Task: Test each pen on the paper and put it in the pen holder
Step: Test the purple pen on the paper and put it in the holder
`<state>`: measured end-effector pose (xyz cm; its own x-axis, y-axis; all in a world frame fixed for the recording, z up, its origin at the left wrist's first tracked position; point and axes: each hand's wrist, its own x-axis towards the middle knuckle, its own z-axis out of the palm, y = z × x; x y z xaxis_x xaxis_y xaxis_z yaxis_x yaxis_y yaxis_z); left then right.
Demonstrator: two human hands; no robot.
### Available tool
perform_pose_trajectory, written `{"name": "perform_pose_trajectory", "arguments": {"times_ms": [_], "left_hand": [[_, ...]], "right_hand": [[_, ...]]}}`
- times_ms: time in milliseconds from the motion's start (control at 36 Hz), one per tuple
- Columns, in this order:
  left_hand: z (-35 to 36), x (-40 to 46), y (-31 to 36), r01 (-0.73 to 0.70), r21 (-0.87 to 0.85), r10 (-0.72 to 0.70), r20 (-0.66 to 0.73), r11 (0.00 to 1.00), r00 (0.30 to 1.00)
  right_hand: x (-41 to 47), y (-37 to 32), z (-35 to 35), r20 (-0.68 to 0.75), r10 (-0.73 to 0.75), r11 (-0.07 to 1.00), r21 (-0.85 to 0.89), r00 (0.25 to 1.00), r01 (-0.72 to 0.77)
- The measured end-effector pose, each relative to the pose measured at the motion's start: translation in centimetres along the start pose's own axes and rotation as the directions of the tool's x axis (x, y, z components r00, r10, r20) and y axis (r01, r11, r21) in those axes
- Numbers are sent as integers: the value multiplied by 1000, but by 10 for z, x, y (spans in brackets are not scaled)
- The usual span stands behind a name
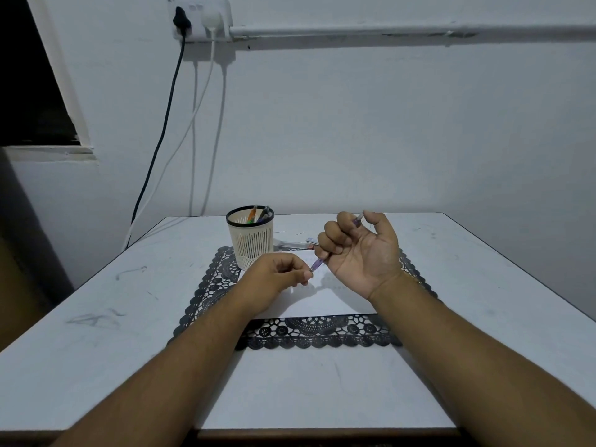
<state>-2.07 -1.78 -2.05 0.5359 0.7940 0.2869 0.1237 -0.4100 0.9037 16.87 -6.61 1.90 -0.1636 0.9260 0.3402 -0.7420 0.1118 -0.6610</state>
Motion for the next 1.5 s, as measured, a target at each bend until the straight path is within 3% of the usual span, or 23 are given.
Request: {"name": "perform_pose_trajectory", "arguments": {"times_ms": [222, 333, 583, 694, 778, 917, 1056, 1139, 1250, 1361, 1500], "left_hand": [[1, -1, 2, 3, 4, -3, 0, 1000, 1000], [-1, -2, 3, -3, -12, 3, -22, 1000, 1000], [-6, -3, 7, -49, -33, 45, -128, 998, 991], [-7, -4, 7, -71, -23, 66, -170, 997, 983], [-9, -5, 9, -77, 12, 78, -165, 997, 983], [-26, -6, 11, -15, 119, 45, -257, 993, 965], [-52, -8, 4, 139, 187, -70, -335, 972, 940], [-68, -8, -6, 255, 287, -159, -319, 923, 934], [-79, -7, -12, 336, 451, -194, -332, 827, 923], [-78, -6, -20, 339, 634, -207, -274, 696, 939], [-71, -5, -25, 356, 709, -213, -286, 608, 934]], "right_hand": [[-2, -1, 0, -30, -5, 1000, 27, 1000, 6], [-1, -3, 0, -124, -9, 998, 65, 992, 18], [6, -7, -7, -358, 35, 983, -157, 933, -98], [4, 1, -6, -321, 78, 929, -320, 944, -186], [3, 6, -3, -287, 130, 929, -299, 949, -218], [6, -8, -10, -387, 41, 981, -157, 921, -109], [6, -23, -36, -573, -86, 941, -316, 815, -123], [8, -27, -51, -616, -100, 935, -326, 782, -137], [8, -24, -57, -600, -111, 924, -355, 792, -139], [4, -9, -54, -528, -95, 831, -509, 844, -225], [3, 16, -36, -374, 41, 723, -628, 926, -286]]}}
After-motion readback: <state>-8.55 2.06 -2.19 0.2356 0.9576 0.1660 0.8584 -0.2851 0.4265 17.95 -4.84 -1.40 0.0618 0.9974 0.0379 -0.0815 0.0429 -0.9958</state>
